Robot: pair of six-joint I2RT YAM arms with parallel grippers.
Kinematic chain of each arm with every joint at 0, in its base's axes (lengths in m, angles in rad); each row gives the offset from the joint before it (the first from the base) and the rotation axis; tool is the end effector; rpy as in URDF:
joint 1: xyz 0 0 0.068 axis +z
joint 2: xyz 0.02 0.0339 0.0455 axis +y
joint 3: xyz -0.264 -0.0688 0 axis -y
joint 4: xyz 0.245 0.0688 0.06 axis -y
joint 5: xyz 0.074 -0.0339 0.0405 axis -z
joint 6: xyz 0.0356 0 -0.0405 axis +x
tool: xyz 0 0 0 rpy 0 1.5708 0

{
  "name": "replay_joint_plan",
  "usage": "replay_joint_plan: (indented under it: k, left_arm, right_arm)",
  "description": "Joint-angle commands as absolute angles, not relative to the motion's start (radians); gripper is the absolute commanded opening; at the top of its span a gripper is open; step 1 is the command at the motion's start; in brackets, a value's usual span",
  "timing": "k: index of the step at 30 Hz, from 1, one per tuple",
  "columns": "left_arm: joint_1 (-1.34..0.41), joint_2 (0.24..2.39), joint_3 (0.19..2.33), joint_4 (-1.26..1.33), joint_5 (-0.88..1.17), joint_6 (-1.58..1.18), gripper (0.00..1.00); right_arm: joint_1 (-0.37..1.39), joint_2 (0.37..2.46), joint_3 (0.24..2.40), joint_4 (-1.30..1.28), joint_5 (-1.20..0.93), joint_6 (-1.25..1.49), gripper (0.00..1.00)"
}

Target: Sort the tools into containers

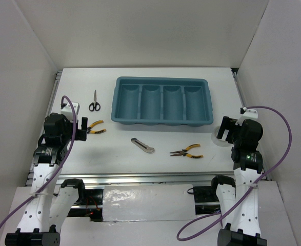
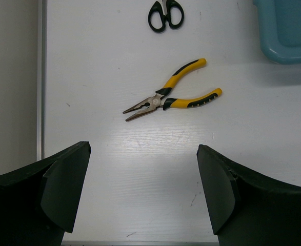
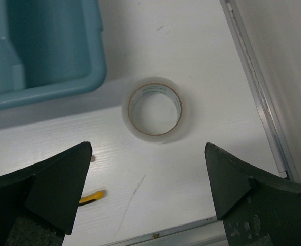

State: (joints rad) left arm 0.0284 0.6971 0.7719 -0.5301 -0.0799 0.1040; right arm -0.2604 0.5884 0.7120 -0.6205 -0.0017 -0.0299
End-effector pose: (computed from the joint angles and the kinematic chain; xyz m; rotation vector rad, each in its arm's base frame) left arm 0.1556 0.0073 0.3130 0.0261 2.0283 0.1646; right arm 0.1280 -0.0340 0.2975 0.2373 2.0588 -0.1767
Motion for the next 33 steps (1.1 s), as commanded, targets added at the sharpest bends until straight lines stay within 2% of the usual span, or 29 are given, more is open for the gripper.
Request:
replay_joint_plan:
  k: [1, 11, 14, 17, 25, 29, 33]
  left_arm:
    - [0.032, 0.727, 0.796, -0.512, -0.071, 0.091, 0.99]
    - [0.032, 0.695, 0.758, -0.457, -0.118, 0.09, 0.99]
    - [0.032, 0.721, 0.793, -0.494, -0.069, 0.123, 0.99]
    - [0.032, 0.807, 0.827, -0.552, -0.048, 0.13, 0.99]
    - [0.029, 0.756, 0.807, -0.528, -0.072, 0.129, 0.99]
    - [0.031, 0.761, 0.807, -0.528, -0.075, 0.127, 0.99]
    - [0.031, 0.764, 0.808, -0.529, -0.071, 0.13, 0.99]
  right_arm:
    - [-0.271, 0.623, 0.729, -0.569, 0.044, -0.008, 0.98]
    - [-0.272, 0.644, 0.745, -0.56, 0.066, -0.073, 0.99]
    - [-0.271, 0.768, 0.822, -0.633, 0.02, -0.176, 0.94]
    - [-0.273, 0.961, 0.913, -0.732, -0.021, -0.241, 0.78]
    - [-0.275, 1.225, 1.005, -0.775, -0.058, -0.294, 0.65]
    - [-0.284, 1.299, 1.019, -0.761, -0.055, -0.298, 0.65]
    - [-0.333, 1.386, 1.049, -0.752, -0.078, -0.334, 0.69]
